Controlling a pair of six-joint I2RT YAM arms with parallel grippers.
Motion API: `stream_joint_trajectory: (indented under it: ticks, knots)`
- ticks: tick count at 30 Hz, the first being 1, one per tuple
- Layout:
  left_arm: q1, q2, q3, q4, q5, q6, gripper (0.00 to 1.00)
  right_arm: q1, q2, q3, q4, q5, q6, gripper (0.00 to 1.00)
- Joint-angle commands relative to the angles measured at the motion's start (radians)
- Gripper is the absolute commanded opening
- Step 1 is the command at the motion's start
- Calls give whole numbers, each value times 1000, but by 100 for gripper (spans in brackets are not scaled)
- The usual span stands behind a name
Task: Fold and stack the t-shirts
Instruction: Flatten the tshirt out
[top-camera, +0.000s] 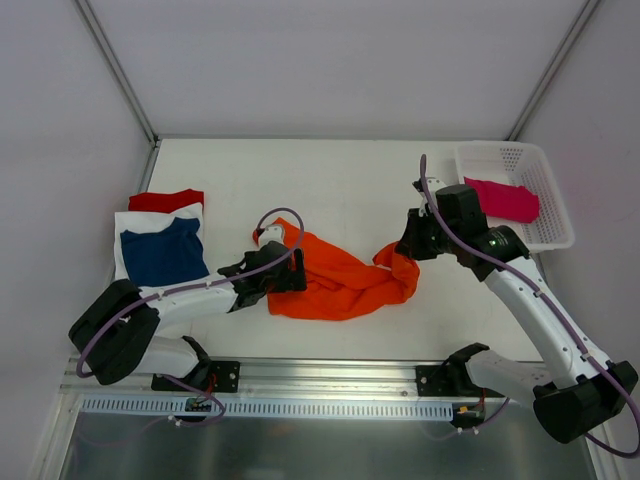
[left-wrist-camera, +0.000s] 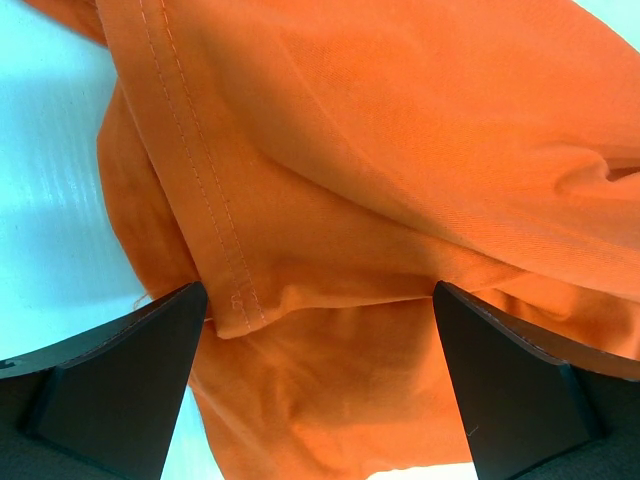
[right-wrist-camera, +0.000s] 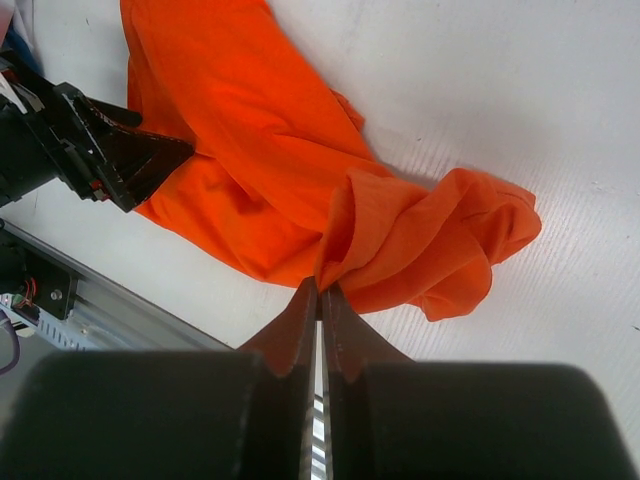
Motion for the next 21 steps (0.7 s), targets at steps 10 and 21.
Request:
stream_joint_trajectory:
  ticks: [10,21]
  knots:
    - [-1,58,51,-11,10,2,83,-4,-8,-9,27,-17,7,1]
    - [-3,87,103,-91,-37,-3,4,-4,-5,-23,32,-11,5,0]
